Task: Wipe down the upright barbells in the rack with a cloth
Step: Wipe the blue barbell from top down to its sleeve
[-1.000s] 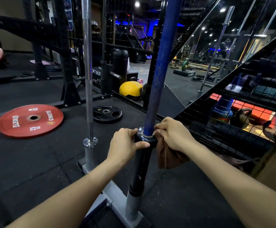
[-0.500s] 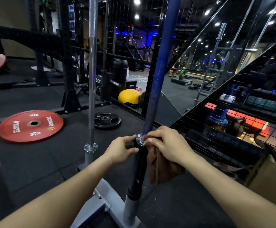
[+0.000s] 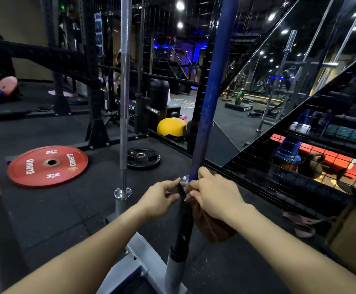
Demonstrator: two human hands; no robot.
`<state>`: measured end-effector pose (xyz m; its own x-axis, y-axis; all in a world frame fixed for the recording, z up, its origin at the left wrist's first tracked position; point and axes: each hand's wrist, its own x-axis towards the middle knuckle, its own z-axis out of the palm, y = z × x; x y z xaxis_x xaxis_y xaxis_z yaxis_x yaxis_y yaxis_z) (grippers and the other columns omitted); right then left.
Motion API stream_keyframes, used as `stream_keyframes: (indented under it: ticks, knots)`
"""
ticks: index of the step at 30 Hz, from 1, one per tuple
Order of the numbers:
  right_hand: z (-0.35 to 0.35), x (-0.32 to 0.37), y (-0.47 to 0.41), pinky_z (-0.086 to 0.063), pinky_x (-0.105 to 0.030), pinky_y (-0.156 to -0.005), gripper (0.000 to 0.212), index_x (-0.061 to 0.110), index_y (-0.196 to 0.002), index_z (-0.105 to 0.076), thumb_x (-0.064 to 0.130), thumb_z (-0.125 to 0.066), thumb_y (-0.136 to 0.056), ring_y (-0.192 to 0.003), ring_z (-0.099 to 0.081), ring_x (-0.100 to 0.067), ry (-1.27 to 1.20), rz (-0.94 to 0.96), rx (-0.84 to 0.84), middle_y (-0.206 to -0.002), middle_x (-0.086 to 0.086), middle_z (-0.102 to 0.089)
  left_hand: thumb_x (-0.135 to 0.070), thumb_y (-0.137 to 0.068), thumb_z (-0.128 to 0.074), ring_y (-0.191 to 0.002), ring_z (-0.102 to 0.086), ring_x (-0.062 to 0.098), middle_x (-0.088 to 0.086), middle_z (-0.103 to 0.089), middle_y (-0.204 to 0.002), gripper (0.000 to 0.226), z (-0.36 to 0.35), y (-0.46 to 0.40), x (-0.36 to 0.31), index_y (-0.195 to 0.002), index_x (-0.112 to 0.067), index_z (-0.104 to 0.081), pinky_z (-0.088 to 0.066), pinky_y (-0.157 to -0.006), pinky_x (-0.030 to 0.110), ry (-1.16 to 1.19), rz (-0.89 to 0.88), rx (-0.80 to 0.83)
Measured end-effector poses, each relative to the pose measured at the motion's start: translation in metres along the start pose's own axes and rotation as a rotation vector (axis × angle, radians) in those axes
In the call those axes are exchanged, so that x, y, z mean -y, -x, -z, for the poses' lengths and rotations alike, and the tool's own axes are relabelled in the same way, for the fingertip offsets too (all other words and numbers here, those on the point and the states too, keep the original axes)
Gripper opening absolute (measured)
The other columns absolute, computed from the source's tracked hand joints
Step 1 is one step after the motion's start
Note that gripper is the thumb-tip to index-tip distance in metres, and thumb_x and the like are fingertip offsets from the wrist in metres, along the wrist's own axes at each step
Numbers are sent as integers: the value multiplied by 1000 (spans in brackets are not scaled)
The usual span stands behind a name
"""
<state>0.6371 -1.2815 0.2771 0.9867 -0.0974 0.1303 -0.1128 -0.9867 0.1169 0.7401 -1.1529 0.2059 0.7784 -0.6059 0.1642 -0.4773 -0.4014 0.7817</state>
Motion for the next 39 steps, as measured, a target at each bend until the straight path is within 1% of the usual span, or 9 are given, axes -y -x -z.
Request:
stream_keyframes:
  ticks: [4,9,12,16,21,26,29,34,39]
  knots:
    - [0,9,-3,-34,-34,-69,31,28,-123,-56,40,-39,-100,-102,-47,-28,31,-12,-25,-123,1,-36,-18,-92,-61,-104,-63,10,-6,-60,-127,52,-2,-1,-3,-141,-24,-44,-45,-100,30,-1,1,-13]
    - [-1,10,-6,-33,-35,-69,29,26,-125,-53,35,-42,-100,-103,-46,-31,59,-1,-7,-132,-1,-31,-16,-93,-59,-103,-63,14,-9,-56,-131,53,-2,2,-8,-143,-22,-41,-44,-95,23,-23,10,-25]
    - [2,0,-5,-31,-37,-66,23,25,-119,-55,28,-46,-99,-93,-42,-29,73,54,29,-125,-1,-34,-20,-94,-57,-103,-61,14,-7,-56,-132,49,-1,4,-13,-141,-23,-43,-42,-92,21,-92,23,-47]
    - [9,-10,-2,-29,-36,-62,23,26,-118,-57,29,-45,-99,-85,-32,-24,120,100,38,-115,2,-35,-26,-95,-56,-111,-60,14,-4,-57,-133,46,-4,4,-18,-139,-21,-47,-42,-98,25,-81,30,-74]
    - [13,-26,3,-31,-32,-64,20,34,-113,-60,29,-50,-96,-98,-40,-27,144,84,40,-114,5,-41,-28,-94,-57,-114,-58,14,-4,-58,-133,45,-9,4,-19,-138,-19,-49,-41,-95,22,-79,46,-146]
    - [-3,-46,-6,-30,-33,-69,21,31,-102,-66,27,-47,-95,-101,-42,-23,-62,-16,-11,-117,4,-47,-33,-90,-62,-115,-58,15,-3,-61,-128,47,-14,2,-20,-134,-16,-54,-42,-98,26,-44,72,-209]
    - [-8,-50,-11,-33,-32,-60,15,32,-103,-60,31,-46,-97,-90,-35,-25,94,4,-79,-111,6,-41,-35,-86,-67,-111,-61,15,-1,-64,-123,49,-18,0,-21,-129,-14,-58,-44,-96,29,-40,80,-255]
    - [-14,-52,-4,-33,-34,-65,22,31,-113,-59,27,-44,-98,-93,-35,-23,-21,-9,-83,-118,6,-43,-35,-83,-70,-106,-63,15,1,-67,-117,50,-21,0,-22,-127,-12,-60,-47,-92,27,-27,96,-308]
    - [-18,-53,9,-37,-32,-61,29,41,-117,-55,22,-47,-97,-87,-29,-20,35,38,-116,-120,10,-38,-34,-83,-72,-103,-65,12,-1,-68,-114,50,-23,1,-22,-126,-12,-60,-46,-88,24,-16,89,-330]
